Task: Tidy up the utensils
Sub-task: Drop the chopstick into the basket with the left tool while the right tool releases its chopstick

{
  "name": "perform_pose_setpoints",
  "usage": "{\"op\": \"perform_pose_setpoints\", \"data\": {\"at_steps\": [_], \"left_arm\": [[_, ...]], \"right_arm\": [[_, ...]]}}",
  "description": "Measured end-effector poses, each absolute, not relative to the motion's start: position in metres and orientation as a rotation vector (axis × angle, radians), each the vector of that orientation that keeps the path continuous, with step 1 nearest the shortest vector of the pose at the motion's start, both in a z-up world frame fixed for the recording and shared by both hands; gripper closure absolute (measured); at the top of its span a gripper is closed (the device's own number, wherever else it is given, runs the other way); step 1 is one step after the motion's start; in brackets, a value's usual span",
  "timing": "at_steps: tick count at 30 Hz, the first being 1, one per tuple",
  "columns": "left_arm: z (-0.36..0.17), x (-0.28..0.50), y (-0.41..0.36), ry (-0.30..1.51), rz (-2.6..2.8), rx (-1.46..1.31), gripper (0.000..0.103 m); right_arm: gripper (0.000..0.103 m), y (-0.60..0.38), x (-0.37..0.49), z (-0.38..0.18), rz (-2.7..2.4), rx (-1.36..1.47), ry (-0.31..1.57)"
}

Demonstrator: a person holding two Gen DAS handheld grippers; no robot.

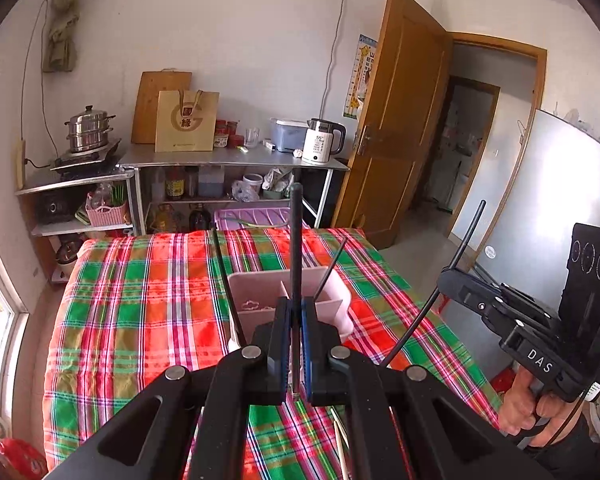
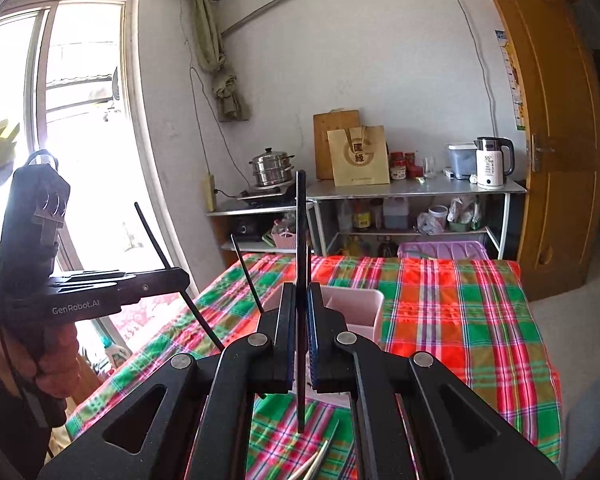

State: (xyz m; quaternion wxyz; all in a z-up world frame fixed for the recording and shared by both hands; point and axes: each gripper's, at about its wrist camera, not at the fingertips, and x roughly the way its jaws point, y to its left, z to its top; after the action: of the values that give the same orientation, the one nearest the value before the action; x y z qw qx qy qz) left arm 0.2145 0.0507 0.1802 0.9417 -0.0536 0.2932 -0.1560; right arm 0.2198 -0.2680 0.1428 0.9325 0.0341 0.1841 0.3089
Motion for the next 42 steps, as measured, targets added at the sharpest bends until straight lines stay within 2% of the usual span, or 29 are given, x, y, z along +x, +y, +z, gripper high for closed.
{"op": "perform_pose_setpoints", "data": {"at_steps": [6,14,24,42], "left_arm": [[0.198,0.239,0.058,0.554,-0.298,-0.121,0.098],[0.193,0.269,0.063,0.546,-0.274,-0.13,0.098],[0.164,0.284,0.065,0.572,-0.278,-0.147,0.098],[0.098,0.294,0.062,0.71,-0.261,-0.14,0.098]], "right_arm": [[0.098,-0.252,0.238,0.16,0.638,0.086,0.317],[0.098,-0.237,0.266,0.154,0.639,0.124,0.306],[0.098,-0.225,0.279,0.131,0.605,0.106,0.319],[0.098,-0.219,0.287,0.081,0.592,0.074,0.489]]}}
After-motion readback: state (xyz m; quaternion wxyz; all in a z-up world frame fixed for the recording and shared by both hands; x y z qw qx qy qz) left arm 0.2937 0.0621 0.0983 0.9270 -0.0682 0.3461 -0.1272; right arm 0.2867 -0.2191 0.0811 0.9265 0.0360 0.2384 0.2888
